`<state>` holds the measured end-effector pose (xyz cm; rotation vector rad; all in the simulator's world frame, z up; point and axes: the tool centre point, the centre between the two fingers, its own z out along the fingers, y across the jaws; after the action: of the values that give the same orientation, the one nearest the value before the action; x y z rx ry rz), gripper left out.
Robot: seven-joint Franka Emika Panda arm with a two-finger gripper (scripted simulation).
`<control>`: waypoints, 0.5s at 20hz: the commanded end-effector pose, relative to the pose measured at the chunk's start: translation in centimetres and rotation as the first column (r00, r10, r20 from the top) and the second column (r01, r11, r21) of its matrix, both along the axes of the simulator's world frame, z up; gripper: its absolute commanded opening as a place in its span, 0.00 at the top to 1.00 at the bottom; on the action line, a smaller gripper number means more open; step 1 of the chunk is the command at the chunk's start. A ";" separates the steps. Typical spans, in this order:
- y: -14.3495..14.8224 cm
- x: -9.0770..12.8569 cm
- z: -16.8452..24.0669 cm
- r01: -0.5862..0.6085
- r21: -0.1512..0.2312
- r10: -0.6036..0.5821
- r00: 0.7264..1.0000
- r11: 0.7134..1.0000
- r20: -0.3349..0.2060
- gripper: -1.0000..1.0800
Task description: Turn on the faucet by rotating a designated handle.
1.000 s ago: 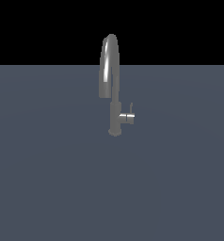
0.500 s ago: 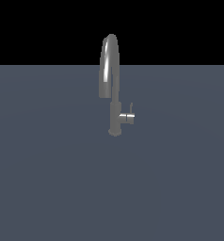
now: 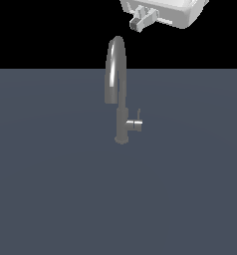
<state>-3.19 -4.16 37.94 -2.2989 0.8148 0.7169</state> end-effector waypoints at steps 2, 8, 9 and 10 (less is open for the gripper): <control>-0.6 1.8 -1.7 0.064 0.061 -0.061 0.997 0.996 -0.053 1.00; -1.8 4.8 -5.1 0.185 0.160 -0.160 0.975 0.970 -0.157 1.00; -2.0 5.2 -5.7 0.207 0.176 -0.176 0.968 0.962 -0.176 1.00; -2.2 5.7 -6.4 0.230 0.191 -0.192 0.962 0.954 -0.196 1.00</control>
<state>1.77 -6.04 32.51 -1.9950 0.9739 0.8515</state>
